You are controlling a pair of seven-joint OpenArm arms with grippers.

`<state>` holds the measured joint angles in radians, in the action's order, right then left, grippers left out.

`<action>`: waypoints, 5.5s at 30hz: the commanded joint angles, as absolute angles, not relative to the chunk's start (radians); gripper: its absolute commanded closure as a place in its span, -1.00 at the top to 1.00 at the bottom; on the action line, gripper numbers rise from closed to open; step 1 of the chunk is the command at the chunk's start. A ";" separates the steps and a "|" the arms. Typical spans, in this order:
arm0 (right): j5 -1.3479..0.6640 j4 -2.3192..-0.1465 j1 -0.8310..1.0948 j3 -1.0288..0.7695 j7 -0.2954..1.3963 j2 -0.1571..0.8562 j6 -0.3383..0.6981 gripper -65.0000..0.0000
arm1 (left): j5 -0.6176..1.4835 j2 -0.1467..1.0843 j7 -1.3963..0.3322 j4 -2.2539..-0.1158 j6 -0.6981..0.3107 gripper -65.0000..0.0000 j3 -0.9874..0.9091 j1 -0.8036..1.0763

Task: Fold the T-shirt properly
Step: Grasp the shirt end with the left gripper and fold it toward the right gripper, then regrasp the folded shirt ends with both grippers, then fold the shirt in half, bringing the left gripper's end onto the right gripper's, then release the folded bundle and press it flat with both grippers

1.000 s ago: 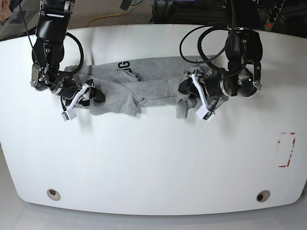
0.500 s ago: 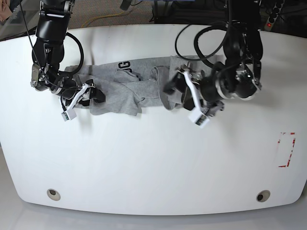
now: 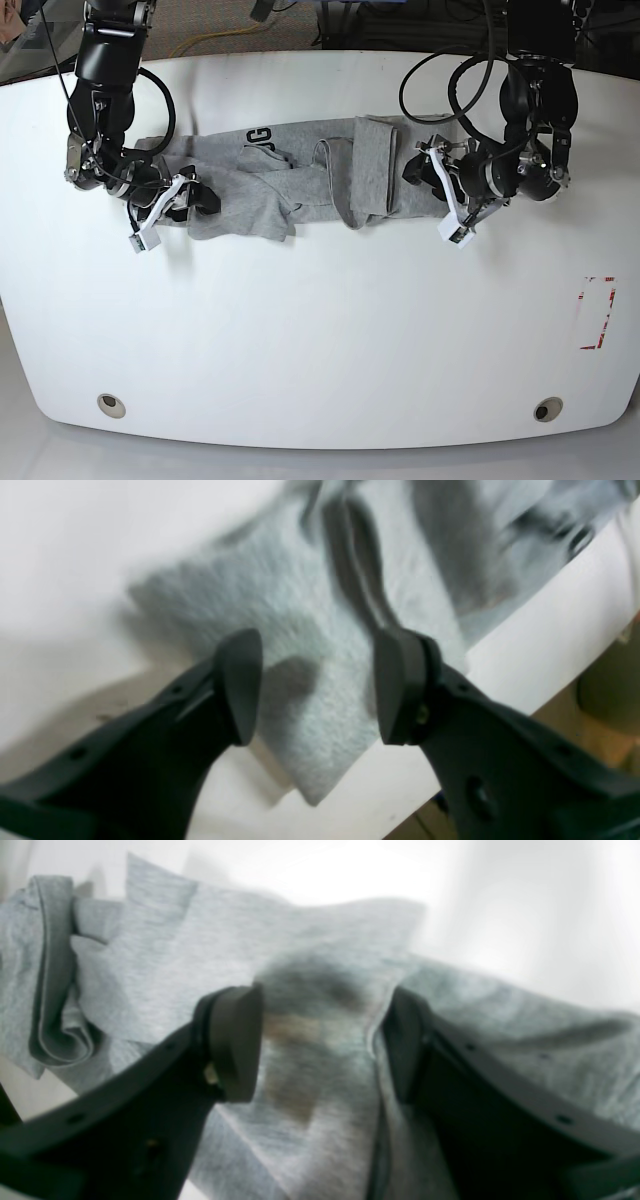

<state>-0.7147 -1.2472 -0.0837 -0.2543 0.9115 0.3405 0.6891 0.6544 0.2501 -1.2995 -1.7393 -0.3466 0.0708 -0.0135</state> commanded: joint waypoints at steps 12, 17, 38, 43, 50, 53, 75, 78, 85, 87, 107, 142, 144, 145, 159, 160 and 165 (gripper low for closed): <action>-0.733 -1.264 -0.101 -0.259 0.900 0.358 0.698 0.12 | 0.650 0.191 -1.325 -1.659 -0.348 -0.03 0.367 -0.180; -0.733 -1.264 -0.101 -0.259 0.900 0.358 0.698 0.12 | 0.645 0.127 -1.331 -1.653 -0.349 -0.03 0.472 -0.257; -0.740 -1.371 -0.104 -0.268 0.915 0.358 0.698 0.12 | 0.642 0.206 -1.326 -1.848 -0.351 -0.04 0.203 -0.160; -0.740 -1.443 -0.111 -0.412 1.013 0.349 0.698 0.13 | 0.642 0.237 -1.265 -1.847 -0.443 -0.12 0.041 -0.027; -0.733 -1.386 -0.168 -0.611 1.124 0.348 0.698 0.26 | 0.641 0.217 -1.231 -1.844 -0.616 -0.61 -0.122 0.107; -0.734 -1.339 -0.168 -0.615 1.125 0.364 0.698 0.37 | 0.630 0.214 -1.221 -1.844 -0.622 -0.62 -0.140 0.137; -0.737 -1.300 -0.010 -0.610 1.092 0.263 0.698 0.38 | 0.501 0.199 -1.092 -1.721 -0.624 -0.62 -0.127 0.183; -0.737 -1.369 0.019 -0.608 1.093 0.217 0.698 0.37 | 0.501 0.199 -1.092 -1.719 -0.624 -0.62 -0.127 0.183; -0.731 -1.412 0.024 -0.608 1.092 0.191 0.698 -0.18 | 0.499 0.191 -1.092 -1.718 -0.619 -0.62 -0.120 0.177; -0.731 -1.417 0.021 -0.608 1.090 0.196 0.698 -0.65 | 0.499 0.191 -1.092 -1.716 -0.618 -0.62 -0.096 0.150; -0.736 -1.847 -0.002 -0.598 1.218 0.358 0.698 -1.00 | 0.174 -0.097 -0.951 -1.455 -0.616 -0.62 0.234 -0.042; -0.163 -1.959 -0.036 0.091 1.141 0.151 0.698 0.65 | 0.079 -0.157 -0.871 -1.550 -0.622 -0.19 0.150 -0.047; -0.166 -1.988 -0.018 0.081 1.141 0.148 0.698 0.66 | 0.079 -0.154 -0.872 -1.607 -0.622 0.06 0.113 -0.044; -0.177 -2.000 -0.012 0.076 1.139 0.148 0.698 0.66 | 0.079 -0.143 -0.872 -1.627 -0.622 0.14 0.102 -0.042; -0.550 -1.946 0.048 -0.189 1.141 0.148 0.698 0.66 | 0.074 0.035 -0.872 -1.845 -0.622 0.25 -0.102 0.058; -0.550 -1.926 0.048 -0.189 1.139 0.150 0.698 0.65 | 0.074 0.053 -0.872 -1.844 -0.622 0.25 -0.102 0.059; -0.550 -1.830 0.044 -0.186 1.087 0.150 0.698 0.59 | 0.076 0.105 -0.866 -1.845 -0.624 0.25 -0.068 0.071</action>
<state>-0.5362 -1.8389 0.0586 -0.1852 1.1370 0.1417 0.6983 0.0628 0.1036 -0.8928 -1.8267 -0.6216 -0.0895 0.0841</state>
